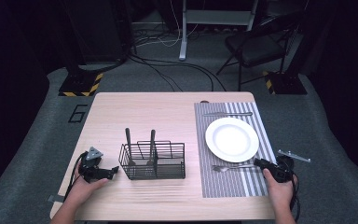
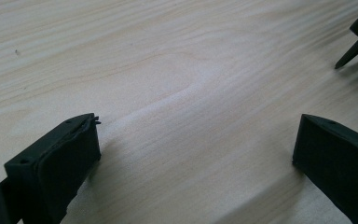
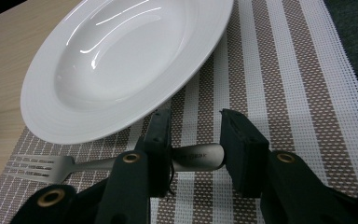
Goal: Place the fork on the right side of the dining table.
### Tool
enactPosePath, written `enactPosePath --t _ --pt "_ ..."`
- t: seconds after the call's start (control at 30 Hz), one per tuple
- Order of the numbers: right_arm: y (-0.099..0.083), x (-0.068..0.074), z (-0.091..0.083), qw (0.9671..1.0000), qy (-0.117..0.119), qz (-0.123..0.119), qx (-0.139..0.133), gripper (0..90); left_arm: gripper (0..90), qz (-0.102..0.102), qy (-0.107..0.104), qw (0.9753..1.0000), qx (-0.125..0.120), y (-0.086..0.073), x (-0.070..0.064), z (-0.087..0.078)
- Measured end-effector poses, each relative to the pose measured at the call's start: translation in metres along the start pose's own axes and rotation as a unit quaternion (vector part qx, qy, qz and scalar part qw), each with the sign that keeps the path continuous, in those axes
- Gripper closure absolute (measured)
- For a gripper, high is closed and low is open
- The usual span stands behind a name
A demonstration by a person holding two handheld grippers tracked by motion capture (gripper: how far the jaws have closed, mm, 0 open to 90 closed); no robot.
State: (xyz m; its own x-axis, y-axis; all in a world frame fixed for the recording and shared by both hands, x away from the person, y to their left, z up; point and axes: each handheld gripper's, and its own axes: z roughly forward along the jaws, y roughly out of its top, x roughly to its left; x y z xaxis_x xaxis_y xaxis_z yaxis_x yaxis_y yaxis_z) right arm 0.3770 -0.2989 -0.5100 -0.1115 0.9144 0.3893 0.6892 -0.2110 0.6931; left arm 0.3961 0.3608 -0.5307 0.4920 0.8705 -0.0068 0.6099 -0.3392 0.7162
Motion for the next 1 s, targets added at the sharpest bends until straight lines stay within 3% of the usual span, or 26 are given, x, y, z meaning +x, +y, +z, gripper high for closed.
enactPosePath --t 0.13,0.33,0.53,0.83,1.0 --pt "0.000 0.000 0.001 0.9999 -0.009 -0.010 -0.001 62.0 0.2 -0.001 -0.001 1.0000 -0.001 0.000 0.000 0.000" --pt "0.001 0.001 -0.003 0.9999 -0.011 -0.002 -0.010 61.5 0.2 -0.001 -0.001 1.0000 -0.001 0.000 0.000 0.000" --pt "0.004 0.010 -0.008 0.9995 -0.006 -0.025 -0.021 59.3 0.3 -0.001 0.000 1.0000 -0.001 0.000 0.000 0.000" --pt "0.009 0.031 -0.021 0.9976 0.014 -0.055 -0.039 56.2 0.2 -0.007 0.002 1.0000 -0.005 0.001 0.000 0.002" --pt "0.010 0.050 -0.024 0.9949 0.032 -0.087 -0.039 54.6 0.2 -0.009 0.001 1.0000 -0.004 0.001 -0.001 0.002"
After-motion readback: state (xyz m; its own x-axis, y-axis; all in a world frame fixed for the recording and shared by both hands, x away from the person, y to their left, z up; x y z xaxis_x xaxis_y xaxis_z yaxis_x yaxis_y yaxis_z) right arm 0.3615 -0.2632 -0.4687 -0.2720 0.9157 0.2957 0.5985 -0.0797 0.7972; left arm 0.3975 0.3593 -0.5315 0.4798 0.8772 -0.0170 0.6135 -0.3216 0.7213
